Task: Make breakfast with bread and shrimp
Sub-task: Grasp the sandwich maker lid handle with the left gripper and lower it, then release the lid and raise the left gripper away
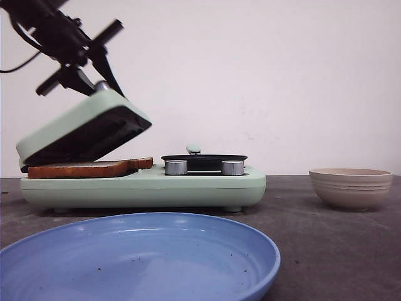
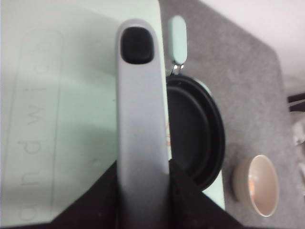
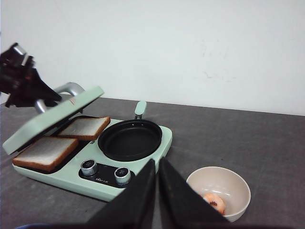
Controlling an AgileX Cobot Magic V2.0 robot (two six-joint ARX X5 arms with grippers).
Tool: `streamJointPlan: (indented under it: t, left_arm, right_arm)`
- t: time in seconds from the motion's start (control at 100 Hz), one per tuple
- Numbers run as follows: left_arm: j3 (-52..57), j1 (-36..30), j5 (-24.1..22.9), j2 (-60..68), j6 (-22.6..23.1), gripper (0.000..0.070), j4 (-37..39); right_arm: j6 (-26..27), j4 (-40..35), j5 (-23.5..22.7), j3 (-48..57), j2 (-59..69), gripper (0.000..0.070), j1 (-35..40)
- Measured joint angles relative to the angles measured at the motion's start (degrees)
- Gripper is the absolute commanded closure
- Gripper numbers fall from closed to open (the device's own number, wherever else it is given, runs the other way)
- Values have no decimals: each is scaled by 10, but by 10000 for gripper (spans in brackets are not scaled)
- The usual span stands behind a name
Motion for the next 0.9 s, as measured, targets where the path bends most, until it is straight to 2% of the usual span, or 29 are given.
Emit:
streamJointPlan:
  t: [0.39, 0.45, 0.51, 0.53, 0.58, 0.62, 0.82, 0.86, 0.9]
  left_arm:
    - [1, -35, 3, 60, 8, 685, 6]
    - [1, -36, 3, 60, 9, 569, 5]
    - [1, -36, 1, 60, 11, 379, 7]
    - [1, -35, -3, 60, 13, 292, 7]
    - [1, -31, -6, 61, 14, 179, 7]
    - [1, -25, 2, 60, 14, 138, 9]
    - [0, -15, 3, 24, 14, 160, -1]
    - [0, -17, 2, 6, 14, 215, -4]
    - [0, -17, 0, -16, 14, 316, -8]
  right_arm:
    - [0, -26, 0, 0, 0, 697, 0]
    - [0, -26, 0, 0, 0, 697, 0]
    - [0, -26, 0, 0, 0, 697, 0]
    - [0, -26, 0, 0, 0, 697, 0]
    - [0, -26, 0, 0, 0, 697, 0]
    - [0, -25, 2, 0, 0, 697, 0]
    - [0, 2, 36, 0, 14, 697, 0]
    - [0, 10, 45, 0, 24, 697, 0]
    - [0, 22, 54, 0, 35, 696, 0]
